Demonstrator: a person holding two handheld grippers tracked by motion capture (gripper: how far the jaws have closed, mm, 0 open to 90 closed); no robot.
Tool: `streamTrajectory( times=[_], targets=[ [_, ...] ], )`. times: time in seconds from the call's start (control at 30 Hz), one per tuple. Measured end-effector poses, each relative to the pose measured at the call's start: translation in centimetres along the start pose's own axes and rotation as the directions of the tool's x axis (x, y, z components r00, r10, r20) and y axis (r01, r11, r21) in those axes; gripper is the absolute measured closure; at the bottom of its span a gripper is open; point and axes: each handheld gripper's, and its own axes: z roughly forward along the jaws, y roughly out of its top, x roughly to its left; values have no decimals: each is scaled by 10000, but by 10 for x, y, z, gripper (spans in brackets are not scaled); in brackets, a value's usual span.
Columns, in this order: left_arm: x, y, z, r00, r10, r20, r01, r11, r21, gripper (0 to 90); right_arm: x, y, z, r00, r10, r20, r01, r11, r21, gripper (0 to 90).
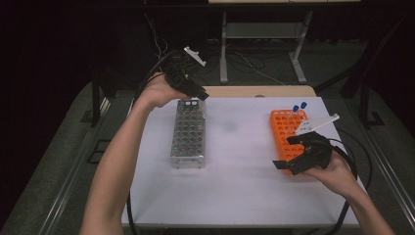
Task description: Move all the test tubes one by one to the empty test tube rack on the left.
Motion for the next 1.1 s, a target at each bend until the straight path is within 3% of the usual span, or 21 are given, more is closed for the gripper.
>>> streamTrajectory(
  times=[0.3,0.6,0.9,1.1],
  targets=[
    [29,-4,20,9974,-628,-357,633,9979,129,687,-5,-15,-2,9995,303,40,-303,9995,34,2],
    [52,-8,33,9856,-1476,-819,1460,9890,-256,686,-10,-27,-4,9986,514,104,-514,9987,-23,2],
    [63,-12,48,9786,-1676,-1190,1672,9858,-137,686,-25,-47,-19,9933,1047,484,-1037,9943,-234,2],
    [66,-12,57,9763,-1802,-1197,1807,9835,-66,686,-36,-59,-27,9869,1430,743,-1406,9894,-366,2]
  ],
)
